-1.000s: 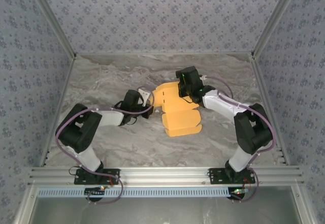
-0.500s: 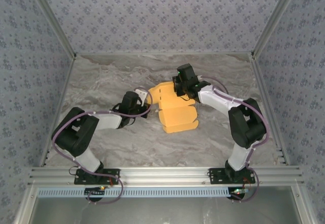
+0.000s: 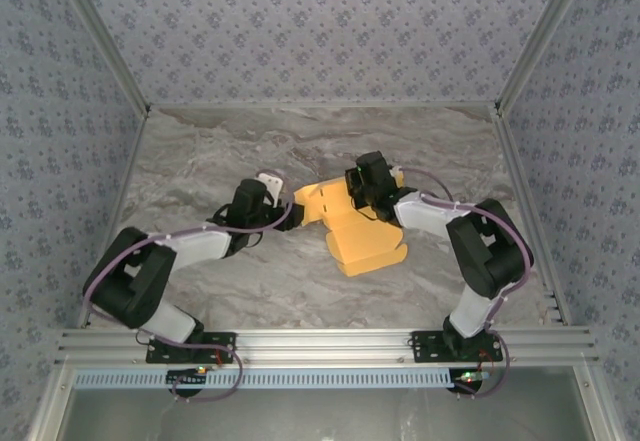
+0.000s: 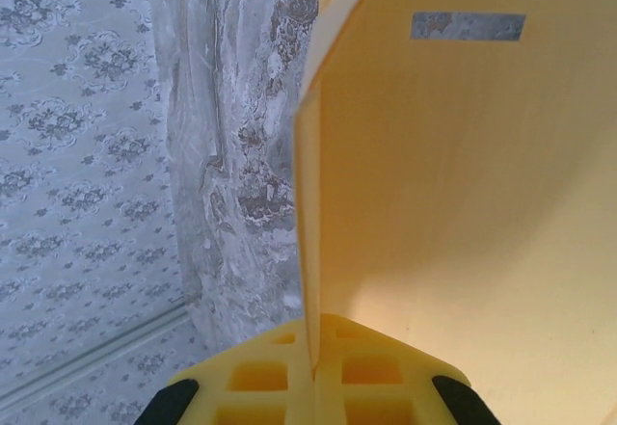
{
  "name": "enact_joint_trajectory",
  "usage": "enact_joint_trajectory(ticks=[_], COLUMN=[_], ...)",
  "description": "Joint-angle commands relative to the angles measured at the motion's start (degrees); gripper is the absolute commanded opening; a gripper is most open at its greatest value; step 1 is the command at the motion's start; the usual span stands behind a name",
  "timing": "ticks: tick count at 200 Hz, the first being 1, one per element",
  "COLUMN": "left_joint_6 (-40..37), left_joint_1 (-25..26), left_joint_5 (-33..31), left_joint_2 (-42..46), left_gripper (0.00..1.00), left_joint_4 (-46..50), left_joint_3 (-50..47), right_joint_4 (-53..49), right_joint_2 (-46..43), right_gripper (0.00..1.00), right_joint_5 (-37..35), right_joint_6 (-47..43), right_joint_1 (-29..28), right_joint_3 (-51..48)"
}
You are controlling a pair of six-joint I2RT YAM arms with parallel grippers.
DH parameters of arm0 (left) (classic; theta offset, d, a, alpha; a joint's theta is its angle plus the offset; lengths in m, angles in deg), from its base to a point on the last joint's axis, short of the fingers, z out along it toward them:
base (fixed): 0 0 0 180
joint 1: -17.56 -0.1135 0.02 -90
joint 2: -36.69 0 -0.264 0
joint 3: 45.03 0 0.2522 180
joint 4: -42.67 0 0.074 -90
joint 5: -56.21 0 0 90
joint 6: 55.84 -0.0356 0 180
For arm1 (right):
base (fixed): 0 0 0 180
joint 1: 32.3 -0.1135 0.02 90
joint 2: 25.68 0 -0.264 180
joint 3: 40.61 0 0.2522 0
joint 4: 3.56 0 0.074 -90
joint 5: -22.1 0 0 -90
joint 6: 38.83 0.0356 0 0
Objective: Fold the paper box
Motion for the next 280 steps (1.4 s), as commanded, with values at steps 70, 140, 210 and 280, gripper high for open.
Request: enact_joint_trajectory(ticks=[70, 140, 210, 280], left_joint_6=[-2.1, -5.5, -5.1, -3.4], left_joint_1=[-4.0, -1.8, 2.1, 6.1], left_joint_5=[-2.1, 6.3, 13.3, 10.7], left_joint_2=[3.7, -2.7, -5.6, -9.3], left_gripper=[0.70, 0.67, 0.52, 0.43], left_joint_4=[-5.1, -15.4, -20.0, -20.2], left_joint_3=[-5.5, -3.6, -1.6, 0.7], right_joint_4=[23.2, 45.8, 47.7, 47.9], right_joint_2=[-6.4, -3.8, -3.2, -3.5], right_gripper=[0.01, 0.00, 0.00, 0.00], right_joint_5=[6.5, 9.1, 9.9, 7.1], right_joint_6=[-5.4, -11.1, -11.9, -15.5], right_joint_1=[3.5, 4.1, 4.2, 2.1], right_joint_3=[-13.1, -23.3, -24.9, -27.1])
